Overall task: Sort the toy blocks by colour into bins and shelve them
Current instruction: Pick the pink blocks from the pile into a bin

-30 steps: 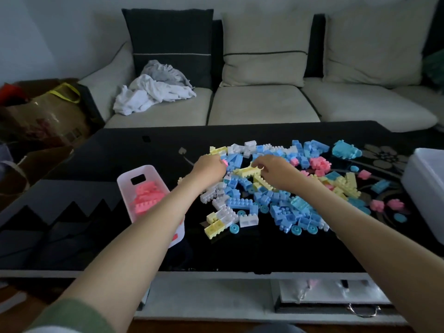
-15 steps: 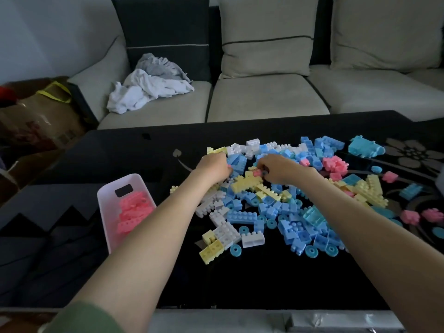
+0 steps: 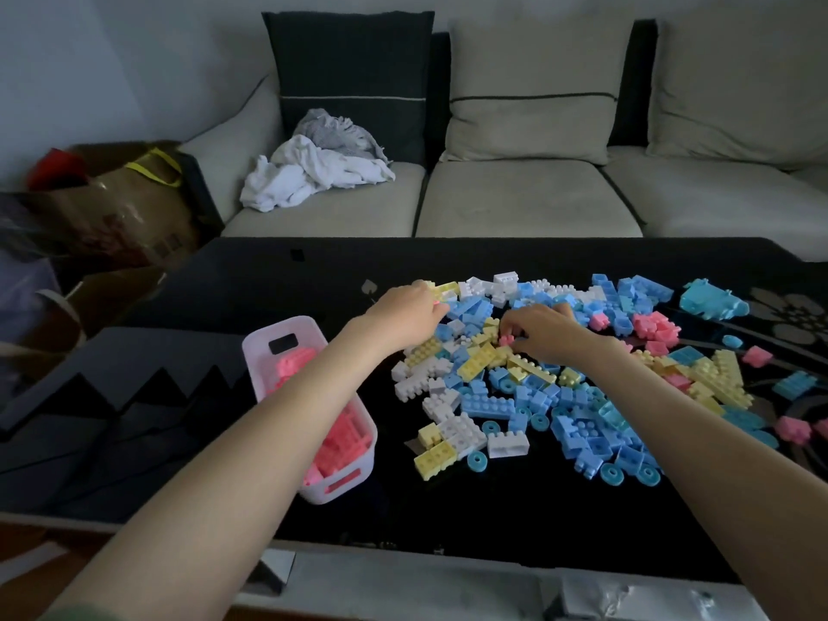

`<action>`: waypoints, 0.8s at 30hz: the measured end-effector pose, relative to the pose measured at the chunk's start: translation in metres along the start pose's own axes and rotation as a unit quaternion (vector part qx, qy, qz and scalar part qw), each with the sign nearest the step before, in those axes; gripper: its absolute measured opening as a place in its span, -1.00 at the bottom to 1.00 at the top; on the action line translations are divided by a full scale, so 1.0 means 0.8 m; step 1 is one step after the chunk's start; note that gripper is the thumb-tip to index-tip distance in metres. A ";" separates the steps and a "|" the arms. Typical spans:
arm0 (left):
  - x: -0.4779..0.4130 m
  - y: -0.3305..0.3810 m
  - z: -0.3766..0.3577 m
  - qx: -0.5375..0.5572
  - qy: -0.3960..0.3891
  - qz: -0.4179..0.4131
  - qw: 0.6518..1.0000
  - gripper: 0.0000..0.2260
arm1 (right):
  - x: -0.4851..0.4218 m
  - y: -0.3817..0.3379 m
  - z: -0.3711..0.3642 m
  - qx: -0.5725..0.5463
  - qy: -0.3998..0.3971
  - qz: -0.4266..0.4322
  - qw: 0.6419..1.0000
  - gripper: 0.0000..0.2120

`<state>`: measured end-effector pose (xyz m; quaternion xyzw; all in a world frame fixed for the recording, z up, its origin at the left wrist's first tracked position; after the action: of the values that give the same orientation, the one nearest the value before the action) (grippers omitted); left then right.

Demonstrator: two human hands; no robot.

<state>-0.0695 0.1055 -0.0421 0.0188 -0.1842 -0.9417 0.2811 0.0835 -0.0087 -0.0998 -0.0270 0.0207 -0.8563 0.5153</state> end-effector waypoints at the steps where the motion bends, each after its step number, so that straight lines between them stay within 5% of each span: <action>1: 0.008 -0.006 0.005 0.013 0.002 0.003 1.000 -0.74 | 0.001 0.000 0.005 0.008 0.011 -0.008 1.000 -0.92; 5: 0.051 -0.068 0.040 0.066 0.043 0.036 0.996 -0.74 | 0.004 -0.030 0.046 -0.018 0.070 -0.041 0.997 -0.86; 8: 0.089 -0.125 0.054 0.035 0.054 0.050 0.997 -0.76 | 0.025 -0.093 0.081 -0.169 0.101 0.025 0.980 -0.86; 11: 0.113 -0.162 0.044 -0.026 0.007 0.044 0.999 -0.76 | 0.063 -0.189 0.087 -0.275 -0.002 0.147 0.950 -0.85; 15: 0.123 -0.197 0.018 -0.090 -0.059 0.046 0.993 -0.87 | 0.083 -0.273 0.058 -0.172 -0.040 0.264 0.948 -0.87; 19: 0.137 -0.201 0.004 0.021 -0.055 0.027 0.998 -0.62 | 0.090 -0.304 0.021 -0.064 -0.104 0.296 0.947 -0.78; 24: 0.141 -0.210 0.003 0.021 -0.050 0.030 0.998 -0.60 | 0.084 -0.319 0.032 -0.086 -0.029 0.263 0.960 -0.66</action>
<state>-0.2527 0.1757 -0.0922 -0.0282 -0.2184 -0.9283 0.2995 -0.1708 0.0514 -0.0565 -0.0903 0.0859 -0.6844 0.7183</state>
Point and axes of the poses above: each hand's wrist, its own x-axis away from the middle knuckle, its own z-axis out of the back of the hand, y = z × x, the point moved 5 cm from there along -x, towards the middle knuckle, and after that the axes turned 3 degrees about x, right-handed, at the moved point
